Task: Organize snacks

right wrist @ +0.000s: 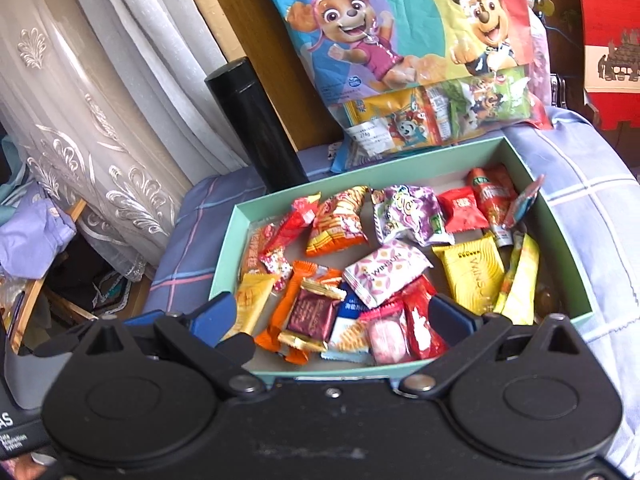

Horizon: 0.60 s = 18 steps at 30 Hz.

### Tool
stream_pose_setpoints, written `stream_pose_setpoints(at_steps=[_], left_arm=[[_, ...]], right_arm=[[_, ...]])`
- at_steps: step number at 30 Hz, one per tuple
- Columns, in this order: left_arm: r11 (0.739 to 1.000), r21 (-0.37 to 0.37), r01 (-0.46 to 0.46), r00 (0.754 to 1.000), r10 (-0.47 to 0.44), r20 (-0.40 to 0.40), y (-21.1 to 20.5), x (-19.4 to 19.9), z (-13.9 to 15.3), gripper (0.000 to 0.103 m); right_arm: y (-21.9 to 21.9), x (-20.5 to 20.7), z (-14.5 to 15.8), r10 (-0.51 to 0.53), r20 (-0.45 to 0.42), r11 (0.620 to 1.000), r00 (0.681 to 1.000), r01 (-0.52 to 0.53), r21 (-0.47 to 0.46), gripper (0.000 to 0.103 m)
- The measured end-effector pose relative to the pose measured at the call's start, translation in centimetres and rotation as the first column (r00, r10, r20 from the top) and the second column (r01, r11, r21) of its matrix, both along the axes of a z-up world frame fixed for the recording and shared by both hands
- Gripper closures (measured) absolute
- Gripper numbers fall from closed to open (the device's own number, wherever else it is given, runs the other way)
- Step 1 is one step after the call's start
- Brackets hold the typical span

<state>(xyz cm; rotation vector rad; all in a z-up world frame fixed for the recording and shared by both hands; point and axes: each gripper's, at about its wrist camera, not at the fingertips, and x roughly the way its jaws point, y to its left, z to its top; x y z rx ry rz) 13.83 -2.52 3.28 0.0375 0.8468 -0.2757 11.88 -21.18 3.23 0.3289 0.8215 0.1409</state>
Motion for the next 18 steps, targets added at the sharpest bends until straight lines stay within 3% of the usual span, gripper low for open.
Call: stream_pose_setpoints(at_steps=[9,18], left_arm=[[0.999,-0.001,-0.044,0.999,0.044,-0.031,1.4,-3.3,-2.3,0.0],[0.996,0.039,-0.081,0.993,0.084,-0.085,2.2,-4.6,-5.4,0.0]], right_arm=[[-1.9,-5.6,-2.0,-0.051,0.009,0.996,0.999,0.052,-0.07,0.0],[-2.7,-7.8,-6.1,-0.106,-0.097,0.985,0.99,0.091,-0.149,0.0]])
